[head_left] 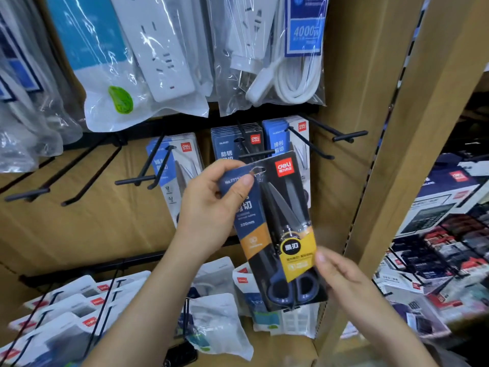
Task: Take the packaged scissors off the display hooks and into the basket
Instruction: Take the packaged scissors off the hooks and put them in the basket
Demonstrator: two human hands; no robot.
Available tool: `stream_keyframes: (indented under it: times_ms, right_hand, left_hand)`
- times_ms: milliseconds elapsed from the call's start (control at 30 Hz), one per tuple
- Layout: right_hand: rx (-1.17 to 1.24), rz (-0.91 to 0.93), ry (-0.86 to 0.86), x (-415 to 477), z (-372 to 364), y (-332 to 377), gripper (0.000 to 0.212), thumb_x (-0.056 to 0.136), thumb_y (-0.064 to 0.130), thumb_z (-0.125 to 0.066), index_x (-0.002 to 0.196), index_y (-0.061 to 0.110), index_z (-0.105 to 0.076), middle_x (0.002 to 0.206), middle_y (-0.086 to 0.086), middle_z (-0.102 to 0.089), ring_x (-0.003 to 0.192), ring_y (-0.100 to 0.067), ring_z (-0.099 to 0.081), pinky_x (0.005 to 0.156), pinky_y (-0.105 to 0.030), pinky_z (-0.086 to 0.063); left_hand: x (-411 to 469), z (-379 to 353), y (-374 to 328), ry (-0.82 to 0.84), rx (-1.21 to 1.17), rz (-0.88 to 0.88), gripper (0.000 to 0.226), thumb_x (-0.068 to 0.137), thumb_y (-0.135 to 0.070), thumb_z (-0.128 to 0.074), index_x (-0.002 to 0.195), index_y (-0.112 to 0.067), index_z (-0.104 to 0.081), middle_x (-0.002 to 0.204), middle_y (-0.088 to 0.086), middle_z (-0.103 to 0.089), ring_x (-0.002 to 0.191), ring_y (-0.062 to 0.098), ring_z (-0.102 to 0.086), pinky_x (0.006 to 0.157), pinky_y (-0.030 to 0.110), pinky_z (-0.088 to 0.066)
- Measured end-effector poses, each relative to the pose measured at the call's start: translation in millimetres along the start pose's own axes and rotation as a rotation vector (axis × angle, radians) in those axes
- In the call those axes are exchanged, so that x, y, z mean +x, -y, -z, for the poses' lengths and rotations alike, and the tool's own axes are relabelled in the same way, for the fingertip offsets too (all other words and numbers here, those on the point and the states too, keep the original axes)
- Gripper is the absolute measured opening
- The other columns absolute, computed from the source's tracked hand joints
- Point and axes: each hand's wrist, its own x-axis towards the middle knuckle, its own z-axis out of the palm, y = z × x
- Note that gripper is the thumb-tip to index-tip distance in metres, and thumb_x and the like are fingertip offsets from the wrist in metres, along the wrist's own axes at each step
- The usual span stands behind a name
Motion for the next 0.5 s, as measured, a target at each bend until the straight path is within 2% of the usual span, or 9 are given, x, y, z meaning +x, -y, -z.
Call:
stream_keyframes:
  times_ms: [33, 100, 167, 233, 300, 367, 500]
  right_hand:
    - [-0.001, -0.083, 0.03, 1, 1, -9, 0.041, 0.088, 0.053, -0.045, 0.116, 0.036, -0.07, 0.119, 0.016, -0.071, 0.115, -0.001, -0.062, 0.097, -0.021, -0.048]
    - [0.056, -0.273, 0.055, 2, 0, -19, 0.05, 0.082, 0.058, -0.05, 0.124, 0.035, -0.063, 0.128, 0.01, -0.067, 0.112, -0.015, -0.067, 0.093, -0.035, -0.057]
    - [0.127, -0.369, 0.082, 4, -5, -21, 0.042, 0.087, 0.052, -0.048, 0.122, 0.033, -0.06, 0.127, 0.006, -0.066, 0.094, -0.028, -0.074, 0.081, -0.037, -0.061]
    - [0.126, -0.385, 0.104, 7, -8, -20, 0.039, 0.095, 0.047, -0.044, 0.123, 0.027, -0.062, 0.126, 0.002, -0.067, 0.086, -0.035, -0.075, 0.075, -0.038, -0.062]
    - [0.11, -0.369, 0.099, 10, -11, -22, 0.044, 0.095, 0.046, -0.043, 0.119, 0.017, -0.066, 0.107, -0.008, -0.076, 0.082, -0.035, -0.075, 0.075, -0.038, -0.062]
    - [0.139, -0.38, 0.054, 12, -14, -25, 0.051, 0.09, 0.048, -0.047, 0.111, 0.007, -0.068, 0.088, -0.015, -0.077, 0.077, -0.034, -0.074, 0.074, -0.037, -0.063]
    - [0.234, -0.379, -0.023, 15, -21, -30, 0.059, 0.081, 0.05, -0.055, 0.104, -0.002, -0.071, 0.094, -0.018, -0.076, 0.072, -0.034, -0.074, 0.069, -0.038, -0.063]
  left_hand:
    - [3, 1, -2, -0.017, 0.013, 0.005, 0.014, 0.093, -0.01, -0.062, 0.089, -0.024, -0.063, 0.075, -0.01, -0.069, 0.062, -0.004, -0.064, 0.051, 0.008, -0.044]
    - [8, 3, -1, -0.037, 0.032, 0.025, 0.007, 0.093, -0.013, -0.063, 0.094, -0.02, -0.064, 0.085, -0.001, -0.071, 0.068, 0.002, -0.068, 0.053, 0.013, -0.049]
    - [14, 4, 1, -0.044, 0.077, 0.044, 0.007, 0.092, -0.018, -0.066, 0.098, -0.018, -0.064, 0.095, 0.004, -0.073, 0.083, 0.013, -0.072, 0.065, 0.028, -0.06]
    - [18, 6, 2, -0.031, 0.131, 0.04, 0.005, 0.091, -0.021, -0.067, 0.095, -0.022, -0.065, 0.096, 0.001, -0.073, 0.087, 0.015, -0.072, 0.072, 0.034, -0.061]
    - [21, 8, -1, -0.012, 0.159, 0.03, 0.005, 0.091, -0.022, -0.068, 0.091, -0.025, -0.065, 0.093, 0.0, -0.074, 0.085, 0.014, -0.072, 0.072, 0.036, -0.061]
    - [24, 11, 0, 0.024, 0.17, 0.057, 0.008, 0.092, -0.021, -0.067, 0.089, -0.028, -0.064, 0.093, -0.001, -0.074, 0.084, 0.013, -0.073, 0.073, 0.037, -0.061]
    - [30, 15, 9, 0.052, 0.232, 0.068, 0.003, 0.097, -0.026, -0.062, 0.099, -0.026, -0.064, 0.099, -0.001, -0.073, 0.09, 0.014, -0.072, 0.08, 0.048, -0.059]
